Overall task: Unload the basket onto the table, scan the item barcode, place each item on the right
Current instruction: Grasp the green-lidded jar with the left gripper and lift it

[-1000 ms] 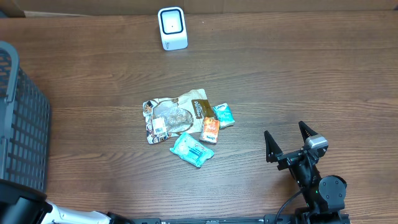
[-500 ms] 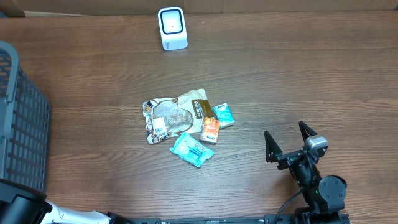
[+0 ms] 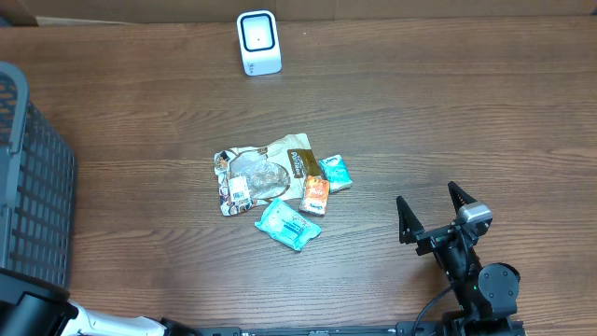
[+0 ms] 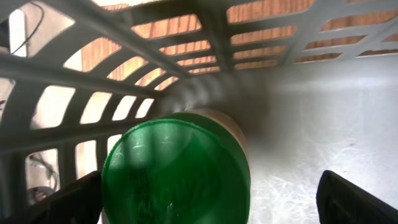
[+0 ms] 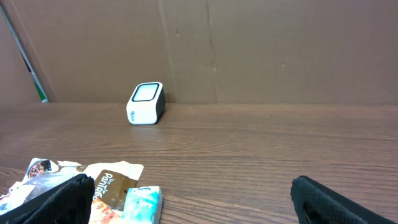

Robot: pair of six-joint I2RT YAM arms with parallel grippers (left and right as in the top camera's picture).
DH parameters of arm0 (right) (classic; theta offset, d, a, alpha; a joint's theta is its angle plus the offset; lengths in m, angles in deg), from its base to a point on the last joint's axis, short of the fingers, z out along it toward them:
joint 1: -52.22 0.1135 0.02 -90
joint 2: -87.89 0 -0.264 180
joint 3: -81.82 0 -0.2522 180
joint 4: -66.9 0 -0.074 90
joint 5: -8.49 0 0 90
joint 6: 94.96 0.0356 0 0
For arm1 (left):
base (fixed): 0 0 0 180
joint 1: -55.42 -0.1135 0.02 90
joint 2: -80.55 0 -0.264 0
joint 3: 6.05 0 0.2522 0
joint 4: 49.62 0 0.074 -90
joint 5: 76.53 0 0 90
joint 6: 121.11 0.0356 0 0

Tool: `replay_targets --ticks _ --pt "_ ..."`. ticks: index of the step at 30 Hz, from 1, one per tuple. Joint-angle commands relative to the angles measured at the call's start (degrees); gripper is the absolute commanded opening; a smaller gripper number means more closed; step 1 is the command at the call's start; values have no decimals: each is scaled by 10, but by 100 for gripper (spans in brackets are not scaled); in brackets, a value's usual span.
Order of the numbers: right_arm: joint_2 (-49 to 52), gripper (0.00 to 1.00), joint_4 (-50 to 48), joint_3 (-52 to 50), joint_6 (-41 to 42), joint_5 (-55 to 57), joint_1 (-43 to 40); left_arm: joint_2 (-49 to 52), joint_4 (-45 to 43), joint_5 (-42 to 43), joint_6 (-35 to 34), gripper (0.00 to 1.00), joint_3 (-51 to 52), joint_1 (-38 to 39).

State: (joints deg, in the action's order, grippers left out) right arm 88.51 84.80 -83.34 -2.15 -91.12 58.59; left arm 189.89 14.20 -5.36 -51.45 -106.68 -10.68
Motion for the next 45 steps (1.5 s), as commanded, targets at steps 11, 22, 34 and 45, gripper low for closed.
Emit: replay_targets --ticks 11,22,34,45 --pt "-5 100 -2 -6 2 5 -2 1 -32 115 71 87 6 34" --pt "-5 100 -2 -6 2 5 -2 1 -62 114 88 89 6 84" --pt "-5 100 -2 -6 2 5 -2 1 -86 108 125 88 6 90" --pt "-5 100 -2 -6 2 5 -2 1 -82 88 126 84 6 87"
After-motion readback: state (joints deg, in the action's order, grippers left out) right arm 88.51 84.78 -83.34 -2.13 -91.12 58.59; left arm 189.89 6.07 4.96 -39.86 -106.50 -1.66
